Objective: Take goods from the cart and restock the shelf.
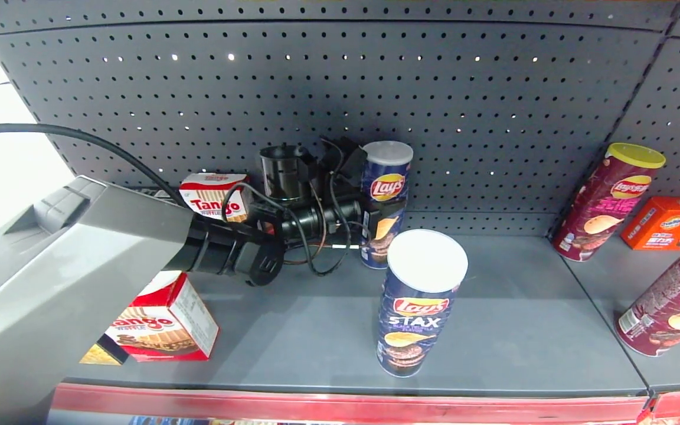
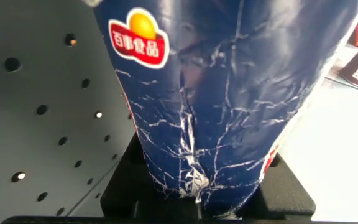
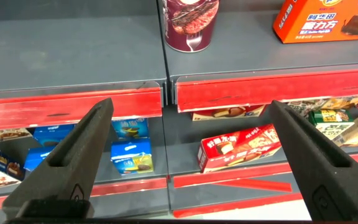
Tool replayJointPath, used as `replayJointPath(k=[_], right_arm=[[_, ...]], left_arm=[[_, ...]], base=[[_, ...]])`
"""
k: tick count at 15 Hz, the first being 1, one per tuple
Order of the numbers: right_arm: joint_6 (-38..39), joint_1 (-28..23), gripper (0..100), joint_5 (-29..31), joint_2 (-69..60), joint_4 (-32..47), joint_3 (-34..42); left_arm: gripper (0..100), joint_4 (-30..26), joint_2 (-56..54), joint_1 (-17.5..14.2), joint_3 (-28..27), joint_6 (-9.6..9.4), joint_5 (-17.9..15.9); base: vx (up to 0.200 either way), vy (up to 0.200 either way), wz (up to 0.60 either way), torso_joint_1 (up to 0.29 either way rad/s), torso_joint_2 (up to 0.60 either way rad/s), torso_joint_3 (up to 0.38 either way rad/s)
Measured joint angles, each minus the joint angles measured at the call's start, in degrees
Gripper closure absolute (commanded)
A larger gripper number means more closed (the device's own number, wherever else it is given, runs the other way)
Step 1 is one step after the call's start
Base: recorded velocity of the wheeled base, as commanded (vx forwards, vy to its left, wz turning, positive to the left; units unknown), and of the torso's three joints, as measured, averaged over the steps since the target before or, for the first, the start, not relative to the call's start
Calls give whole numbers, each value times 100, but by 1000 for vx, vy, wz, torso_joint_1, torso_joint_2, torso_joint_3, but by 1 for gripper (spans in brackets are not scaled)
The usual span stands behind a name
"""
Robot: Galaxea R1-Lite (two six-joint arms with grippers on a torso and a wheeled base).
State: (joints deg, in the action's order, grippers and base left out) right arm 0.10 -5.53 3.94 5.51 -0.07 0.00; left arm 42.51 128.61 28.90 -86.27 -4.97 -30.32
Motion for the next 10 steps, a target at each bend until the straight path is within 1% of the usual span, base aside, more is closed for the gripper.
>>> replayJointPath(k=[2, 6, 8, 10], right_arm=[[0, 0, 0, 2, 0, 0, 0], [4, -5, 0, 2, 0, 0, 0], [1, -2, 0, 0, 0, 0, 0], [1, 0, 0, 0, 0, 0, 0]], left_arm=[[0, 90, 28, 0, 13, -6, 0], [0, 90, 9, -20, 146, -20, 18], [0, 87, -171, -55, 352, -20, 84], [0, 82, -491, -77, 742, -24, 183]], base=[[0, 0, 0, 0, 0, 0], [0, 0, 0, 0, 0, 0], [0, 0, 0, 0, 0, 0], [0, 0, 0, 0, 0, 0]])
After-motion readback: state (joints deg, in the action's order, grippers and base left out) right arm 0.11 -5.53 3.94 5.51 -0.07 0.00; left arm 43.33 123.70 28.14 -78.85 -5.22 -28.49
